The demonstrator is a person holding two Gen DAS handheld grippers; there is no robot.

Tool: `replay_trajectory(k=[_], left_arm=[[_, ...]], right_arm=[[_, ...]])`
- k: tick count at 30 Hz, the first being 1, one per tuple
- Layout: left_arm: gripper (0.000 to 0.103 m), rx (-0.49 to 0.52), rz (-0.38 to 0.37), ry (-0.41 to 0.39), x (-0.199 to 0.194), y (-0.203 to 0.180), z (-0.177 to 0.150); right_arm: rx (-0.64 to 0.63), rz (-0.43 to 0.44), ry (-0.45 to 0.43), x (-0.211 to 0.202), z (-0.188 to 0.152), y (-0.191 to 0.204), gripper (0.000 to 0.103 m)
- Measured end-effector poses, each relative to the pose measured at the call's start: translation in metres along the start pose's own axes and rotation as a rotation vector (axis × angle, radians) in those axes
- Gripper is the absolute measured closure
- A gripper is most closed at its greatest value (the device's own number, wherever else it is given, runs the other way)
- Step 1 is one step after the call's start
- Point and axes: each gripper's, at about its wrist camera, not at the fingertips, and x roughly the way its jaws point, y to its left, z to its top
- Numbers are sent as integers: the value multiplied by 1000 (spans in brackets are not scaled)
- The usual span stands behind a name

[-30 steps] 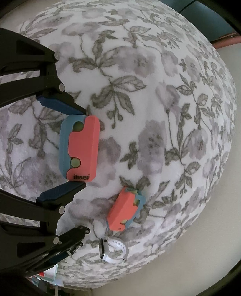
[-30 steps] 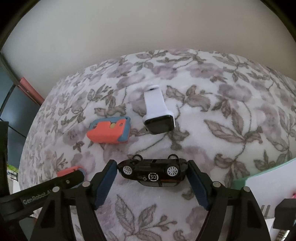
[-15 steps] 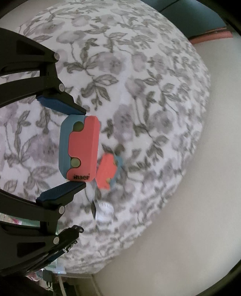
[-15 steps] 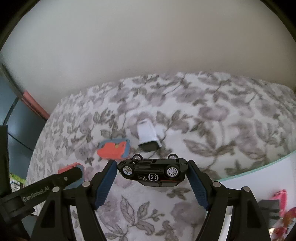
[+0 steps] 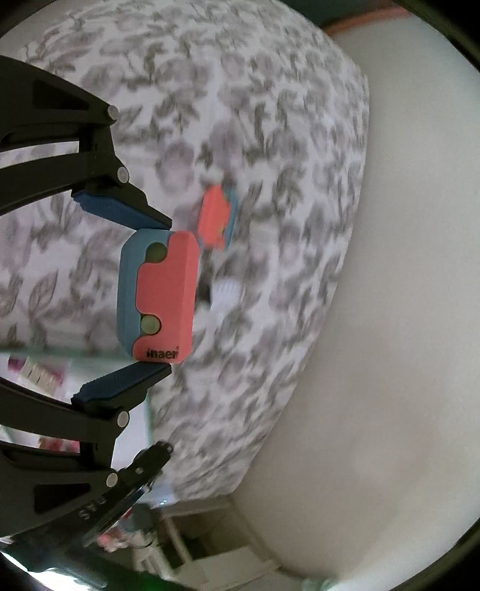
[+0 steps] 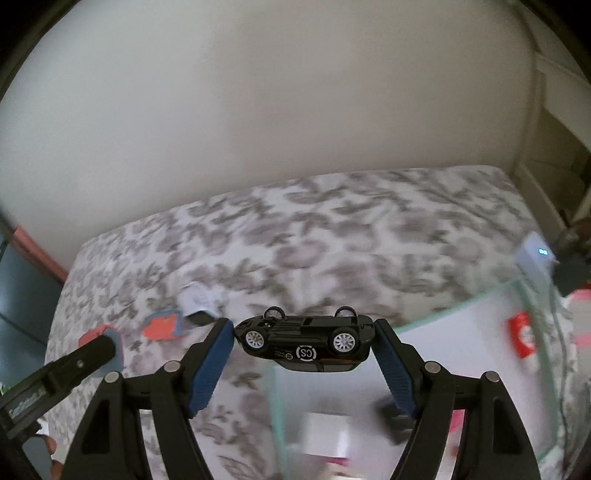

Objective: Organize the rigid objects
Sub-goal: 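Carry the coral case with the left gripper while the right carries the black car over the tray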

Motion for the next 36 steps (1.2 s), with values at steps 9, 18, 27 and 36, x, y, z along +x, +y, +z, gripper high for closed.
replay_trajectory(k=[9,18,27,36], left_arm=[[32,206,-51,115,27,-87,-36],[32,331,-44,248,63,-131,-75],[32,367,-16,285,78,-140,-88],[32,384,-25,314,86,-148,-95]], right_arm=[[145,-121,41,-12,3,-85,25],[247,-223,106,-9,-10,-143,25],[239,-233,170,16,-21,-147,24],[264,-249,208,28,-30,-156,24]])
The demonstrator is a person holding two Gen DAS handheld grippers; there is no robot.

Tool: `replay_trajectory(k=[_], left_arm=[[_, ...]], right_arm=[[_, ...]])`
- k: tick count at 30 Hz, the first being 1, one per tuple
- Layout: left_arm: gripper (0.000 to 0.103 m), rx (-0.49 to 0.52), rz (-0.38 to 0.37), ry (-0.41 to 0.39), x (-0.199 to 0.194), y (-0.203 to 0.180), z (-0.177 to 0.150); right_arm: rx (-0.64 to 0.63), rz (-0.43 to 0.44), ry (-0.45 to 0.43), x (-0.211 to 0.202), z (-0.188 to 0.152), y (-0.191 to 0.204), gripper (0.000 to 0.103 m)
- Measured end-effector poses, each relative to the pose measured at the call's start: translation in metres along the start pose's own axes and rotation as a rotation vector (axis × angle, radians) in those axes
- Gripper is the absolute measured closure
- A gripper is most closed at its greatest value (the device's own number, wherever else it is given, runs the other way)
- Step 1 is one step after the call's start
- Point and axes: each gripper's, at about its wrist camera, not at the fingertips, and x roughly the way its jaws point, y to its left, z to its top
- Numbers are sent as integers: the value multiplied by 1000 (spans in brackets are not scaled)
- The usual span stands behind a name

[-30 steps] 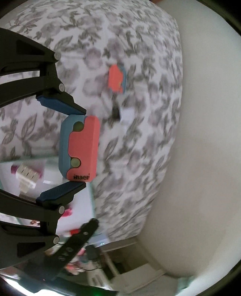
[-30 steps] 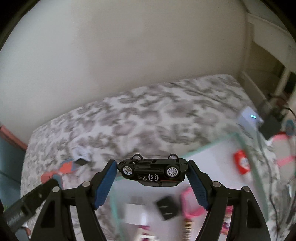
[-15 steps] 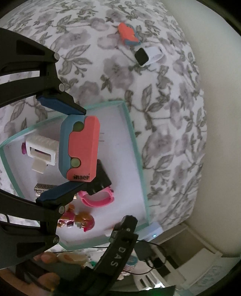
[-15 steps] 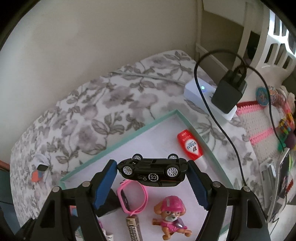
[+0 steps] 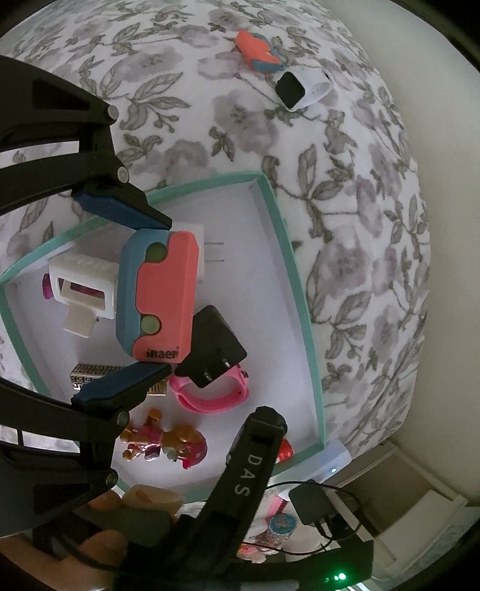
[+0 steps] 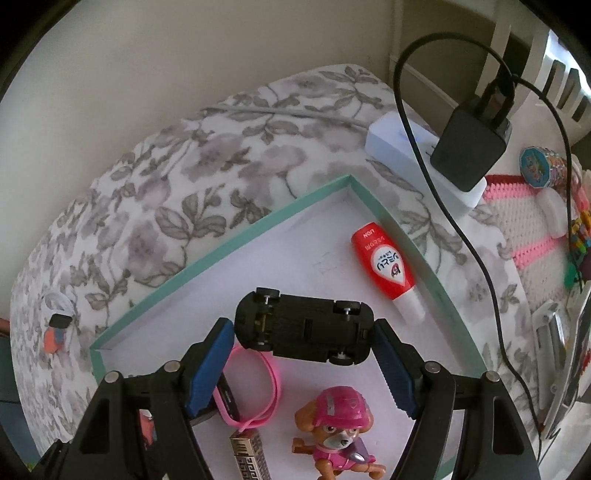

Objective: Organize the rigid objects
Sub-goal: 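Carry the coral case with the left gripper while the right carries the black car over the tray, then open the left gripper to drop the case while the right releases the car in the tray, then withdraw both grippers from the tray toward the last items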

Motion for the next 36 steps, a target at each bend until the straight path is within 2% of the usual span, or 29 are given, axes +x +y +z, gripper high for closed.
replay_trajectory(k=[8,23,31,36], left_arm=[[32,-3,-8,23,5,1,0],[31,5,-7,-14,-10,4,5],[31,-87,-16,-44,-21,37,12],[31,-188,39,-73,-27,80,16]], right_arm=[[7,-9,6,1,1,-2,24],[-32,-55,-7,-6,3,8,18],[-68,-57,-49,-20,5,23,17],[-120,-36,-58,-23,0,50,17]])
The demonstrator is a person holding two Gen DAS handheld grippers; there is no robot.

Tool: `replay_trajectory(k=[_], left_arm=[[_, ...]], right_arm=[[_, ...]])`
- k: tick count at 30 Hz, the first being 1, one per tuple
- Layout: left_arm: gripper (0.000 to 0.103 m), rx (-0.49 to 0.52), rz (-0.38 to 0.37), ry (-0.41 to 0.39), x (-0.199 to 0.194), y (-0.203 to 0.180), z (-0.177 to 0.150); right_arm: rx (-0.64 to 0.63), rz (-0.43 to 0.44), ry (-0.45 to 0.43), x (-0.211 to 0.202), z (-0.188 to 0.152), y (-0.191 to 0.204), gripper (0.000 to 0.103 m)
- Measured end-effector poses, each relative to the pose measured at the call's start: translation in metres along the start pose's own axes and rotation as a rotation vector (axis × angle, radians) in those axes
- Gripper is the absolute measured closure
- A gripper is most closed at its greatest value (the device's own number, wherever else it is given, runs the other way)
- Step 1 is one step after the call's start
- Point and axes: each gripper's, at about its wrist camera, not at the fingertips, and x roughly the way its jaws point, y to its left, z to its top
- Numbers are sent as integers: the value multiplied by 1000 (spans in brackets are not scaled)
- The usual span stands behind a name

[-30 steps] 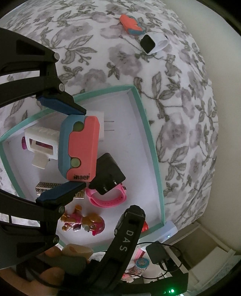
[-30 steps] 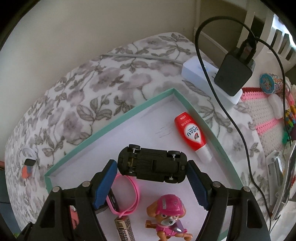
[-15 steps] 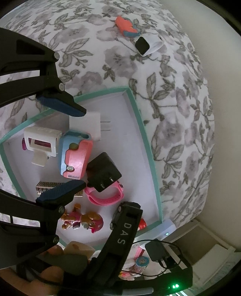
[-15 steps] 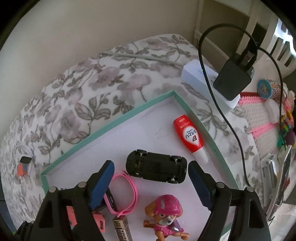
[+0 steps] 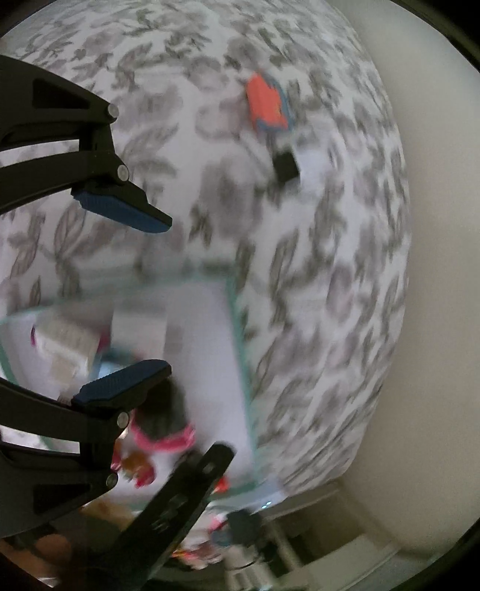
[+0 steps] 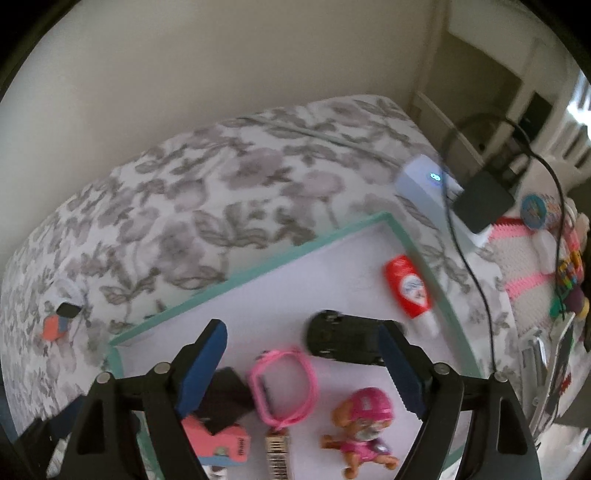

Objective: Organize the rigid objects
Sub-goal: 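Withdraw both grippers from the tray toward the last items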

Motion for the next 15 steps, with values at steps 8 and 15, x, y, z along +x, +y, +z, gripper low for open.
replay_trajectory(k=[8,15], left_arm=[[26,-241,97,-62,-11,101,9],[12,-406,177,-111,-20,176,0]], right_arm=[[-153,99,-56,-15,-7,73,17],[-214,180,-72,-19,-19,119,7]])
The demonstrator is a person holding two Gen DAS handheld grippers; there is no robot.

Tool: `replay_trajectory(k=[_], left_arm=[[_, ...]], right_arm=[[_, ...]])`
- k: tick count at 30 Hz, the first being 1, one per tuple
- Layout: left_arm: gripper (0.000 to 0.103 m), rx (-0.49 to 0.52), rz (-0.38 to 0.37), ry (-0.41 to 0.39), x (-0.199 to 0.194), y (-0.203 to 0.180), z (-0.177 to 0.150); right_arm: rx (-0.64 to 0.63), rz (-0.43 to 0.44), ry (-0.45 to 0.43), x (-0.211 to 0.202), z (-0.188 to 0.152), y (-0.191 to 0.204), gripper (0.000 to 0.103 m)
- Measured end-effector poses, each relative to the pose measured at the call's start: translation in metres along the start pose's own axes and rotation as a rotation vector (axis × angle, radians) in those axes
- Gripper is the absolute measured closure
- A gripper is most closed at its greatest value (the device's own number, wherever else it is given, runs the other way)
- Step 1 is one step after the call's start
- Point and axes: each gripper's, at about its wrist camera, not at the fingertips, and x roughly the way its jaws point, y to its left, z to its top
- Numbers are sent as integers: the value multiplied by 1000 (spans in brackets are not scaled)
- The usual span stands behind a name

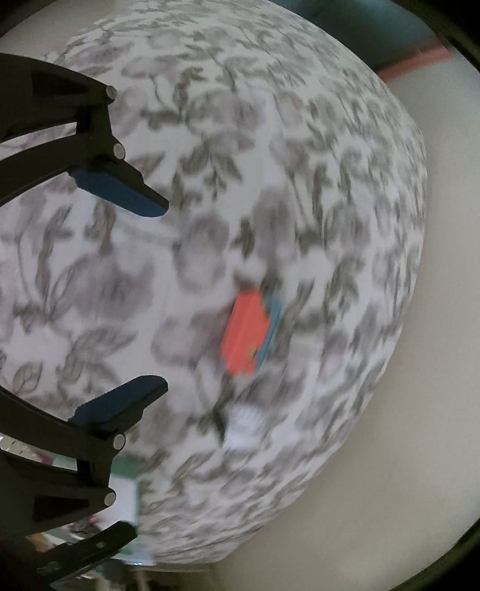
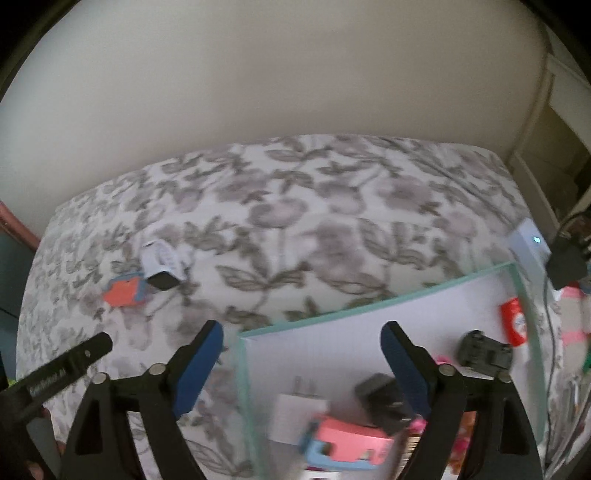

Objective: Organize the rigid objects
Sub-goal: 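Withdraw both grippers from the tray toward the last items, then grasp the coral-and-blue card holder with the left gripper while the right grasps the white watch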

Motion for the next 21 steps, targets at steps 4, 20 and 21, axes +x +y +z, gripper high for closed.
replay_trajectory(k=[4,20,21], left_arm=[[8,-75,43,-54,0,28,7],[8,-74,-34,-108,16,44,30],[8,-86,-34,-100,20,47,32]], right_arm=[[-17,55,-16,3,-2,20,0],[-64,177,-8,37,-2,71,0],[-71,183,-5,41,0,74,0]])
